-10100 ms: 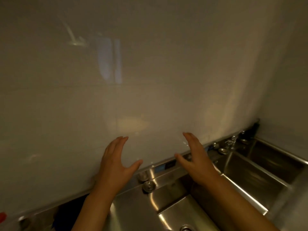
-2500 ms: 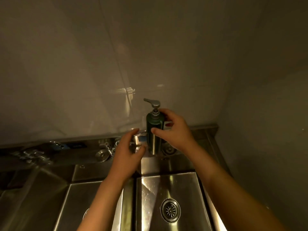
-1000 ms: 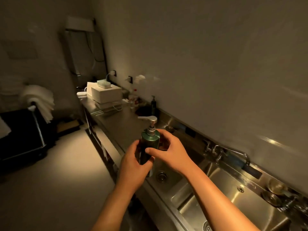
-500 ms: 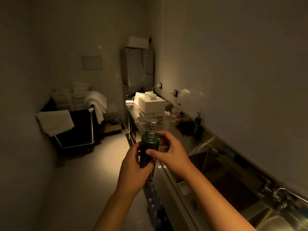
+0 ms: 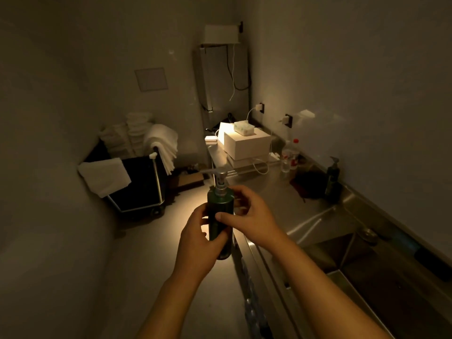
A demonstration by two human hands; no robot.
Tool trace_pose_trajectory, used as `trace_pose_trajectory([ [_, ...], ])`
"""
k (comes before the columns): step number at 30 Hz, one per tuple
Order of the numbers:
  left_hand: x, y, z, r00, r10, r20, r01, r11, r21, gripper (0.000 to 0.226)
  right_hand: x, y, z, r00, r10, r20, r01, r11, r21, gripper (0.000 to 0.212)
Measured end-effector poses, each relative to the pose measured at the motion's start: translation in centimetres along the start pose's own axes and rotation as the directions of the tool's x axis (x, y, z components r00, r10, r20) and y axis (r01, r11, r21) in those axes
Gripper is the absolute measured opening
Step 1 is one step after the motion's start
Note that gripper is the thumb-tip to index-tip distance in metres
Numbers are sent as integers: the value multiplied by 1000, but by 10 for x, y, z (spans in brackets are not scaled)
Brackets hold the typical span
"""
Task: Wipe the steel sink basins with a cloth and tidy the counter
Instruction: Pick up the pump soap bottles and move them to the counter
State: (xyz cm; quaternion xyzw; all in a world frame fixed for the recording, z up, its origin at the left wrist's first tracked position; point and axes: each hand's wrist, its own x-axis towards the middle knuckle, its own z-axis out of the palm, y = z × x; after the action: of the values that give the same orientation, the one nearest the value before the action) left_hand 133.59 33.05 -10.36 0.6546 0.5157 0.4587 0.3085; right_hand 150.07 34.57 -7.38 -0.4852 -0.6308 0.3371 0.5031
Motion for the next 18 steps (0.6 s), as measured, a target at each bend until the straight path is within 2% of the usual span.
trace_pose_trajectory([
  [6, 50, -12, 3, 998, -13, -53, 13, 1000, 6, 61, 63, 9, 5, 997, -41, 65, 39, 999, 37, 54],
  [14, 110, -44, -51, 990, -51, -132, 49, 999, -15, 61, 147, 9, 65, 984, -100, 144, 95, 994, 46, 59],
  [18, 151, -76, -66, 992, -57, -114, 52, 998, -46, 62, 187, 25, 90, 983, -90, 158, 86, 996, 31, 57],
])
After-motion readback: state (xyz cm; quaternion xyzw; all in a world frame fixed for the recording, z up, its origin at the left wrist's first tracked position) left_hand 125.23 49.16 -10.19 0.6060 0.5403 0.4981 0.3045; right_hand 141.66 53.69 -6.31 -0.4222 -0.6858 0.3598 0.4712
